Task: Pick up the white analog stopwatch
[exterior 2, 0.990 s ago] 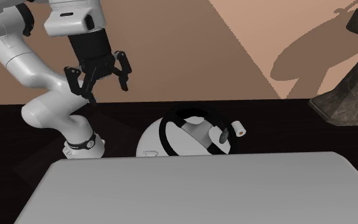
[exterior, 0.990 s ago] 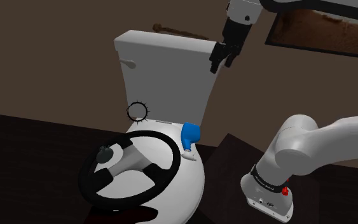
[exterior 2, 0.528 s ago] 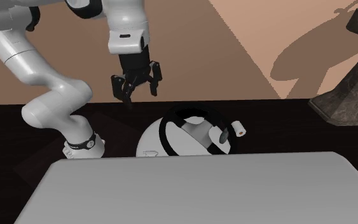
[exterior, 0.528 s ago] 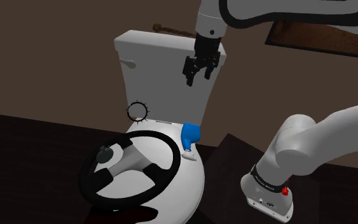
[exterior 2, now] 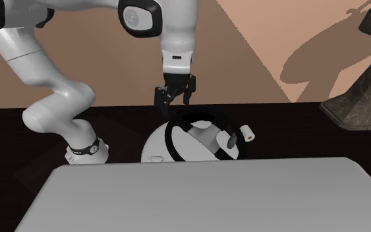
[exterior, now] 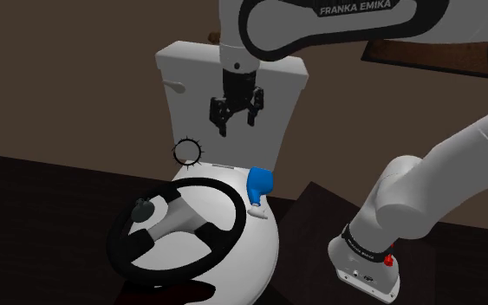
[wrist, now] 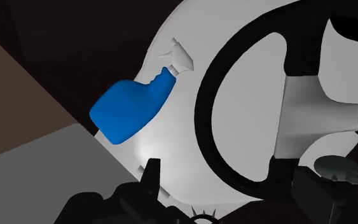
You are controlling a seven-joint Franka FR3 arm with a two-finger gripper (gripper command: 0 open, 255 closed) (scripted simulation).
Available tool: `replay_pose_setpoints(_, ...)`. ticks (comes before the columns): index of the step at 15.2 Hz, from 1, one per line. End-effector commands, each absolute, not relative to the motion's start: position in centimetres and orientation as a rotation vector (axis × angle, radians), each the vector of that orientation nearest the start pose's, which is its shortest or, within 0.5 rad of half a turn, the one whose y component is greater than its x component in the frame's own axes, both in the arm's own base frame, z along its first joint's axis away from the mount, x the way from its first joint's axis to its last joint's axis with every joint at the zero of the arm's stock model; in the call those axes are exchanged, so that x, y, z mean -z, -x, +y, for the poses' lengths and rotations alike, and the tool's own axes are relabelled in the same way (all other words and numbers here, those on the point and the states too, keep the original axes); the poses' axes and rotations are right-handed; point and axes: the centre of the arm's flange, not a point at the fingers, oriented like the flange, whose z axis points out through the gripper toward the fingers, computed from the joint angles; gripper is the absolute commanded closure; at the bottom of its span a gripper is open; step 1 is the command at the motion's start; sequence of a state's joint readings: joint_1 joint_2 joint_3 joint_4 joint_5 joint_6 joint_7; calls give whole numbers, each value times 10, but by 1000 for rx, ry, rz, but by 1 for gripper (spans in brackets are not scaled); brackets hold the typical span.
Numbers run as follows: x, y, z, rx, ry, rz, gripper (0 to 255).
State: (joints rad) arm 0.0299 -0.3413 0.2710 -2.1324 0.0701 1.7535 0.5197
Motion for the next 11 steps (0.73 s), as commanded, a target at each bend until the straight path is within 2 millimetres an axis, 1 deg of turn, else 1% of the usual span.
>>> replay_pose_setpoints(1, -524, -442, 173, -95, 3151, 422, 0)
replay_pose_setpoints(11, -452, -520, 264, -269, 3131, 537, 0)
